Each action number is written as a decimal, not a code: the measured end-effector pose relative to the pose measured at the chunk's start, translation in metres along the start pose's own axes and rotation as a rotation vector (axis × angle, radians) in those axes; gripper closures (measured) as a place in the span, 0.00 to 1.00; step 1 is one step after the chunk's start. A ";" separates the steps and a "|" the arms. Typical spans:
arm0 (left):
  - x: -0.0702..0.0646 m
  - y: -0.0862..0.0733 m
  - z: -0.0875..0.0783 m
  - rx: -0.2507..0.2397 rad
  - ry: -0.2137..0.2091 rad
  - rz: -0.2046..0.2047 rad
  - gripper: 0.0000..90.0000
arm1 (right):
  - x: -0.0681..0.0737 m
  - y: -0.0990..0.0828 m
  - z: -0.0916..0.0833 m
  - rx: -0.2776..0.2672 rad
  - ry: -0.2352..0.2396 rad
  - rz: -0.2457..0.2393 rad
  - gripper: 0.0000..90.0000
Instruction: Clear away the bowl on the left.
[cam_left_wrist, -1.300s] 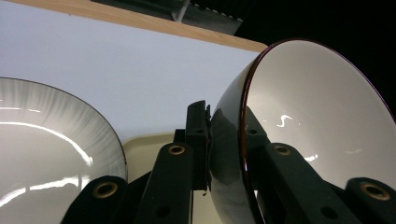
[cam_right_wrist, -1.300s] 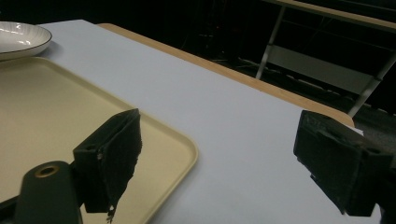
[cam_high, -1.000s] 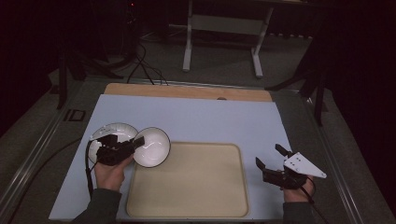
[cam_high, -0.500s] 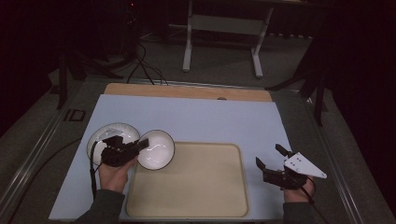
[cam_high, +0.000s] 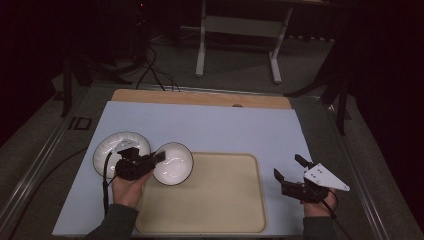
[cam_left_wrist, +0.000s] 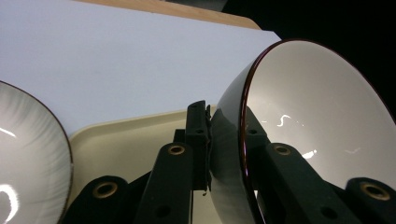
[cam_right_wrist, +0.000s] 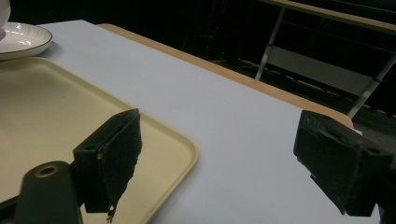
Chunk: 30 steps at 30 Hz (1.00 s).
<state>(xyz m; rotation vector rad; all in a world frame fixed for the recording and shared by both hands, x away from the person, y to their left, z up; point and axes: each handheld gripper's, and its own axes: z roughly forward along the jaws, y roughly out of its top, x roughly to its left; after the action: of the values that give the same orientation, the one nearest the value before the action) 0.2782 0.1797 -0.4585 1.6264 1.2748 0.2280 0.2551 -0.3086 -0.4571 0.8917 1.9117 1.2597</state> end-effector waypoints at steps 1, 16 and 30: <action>-0.001 -0.001 0.002 0.004 -0.002 0.000 0.89 | 0.000 0.000 0.000 0.000 0.000 0.000 0.16; -0.010 -0.006 0.014 0.033 -0.010 0.008 0.89 | 0.000 0.000 0.000 0.000 0.000 -0.001 0.16; -0.016 -0.011 0.025 0.058 -0.015 0.013 0.89 | 0.000 0.000 0.000 0.000 0.001 -0.001 0.16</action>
<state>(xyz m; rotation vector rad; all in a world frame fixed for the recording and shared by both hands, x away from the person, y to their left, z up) 0.2815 0.1515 -0.4727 1.6831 1.2700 0.1888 0.2552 -0.3083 -0.4572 0.8898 1.9130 1.2600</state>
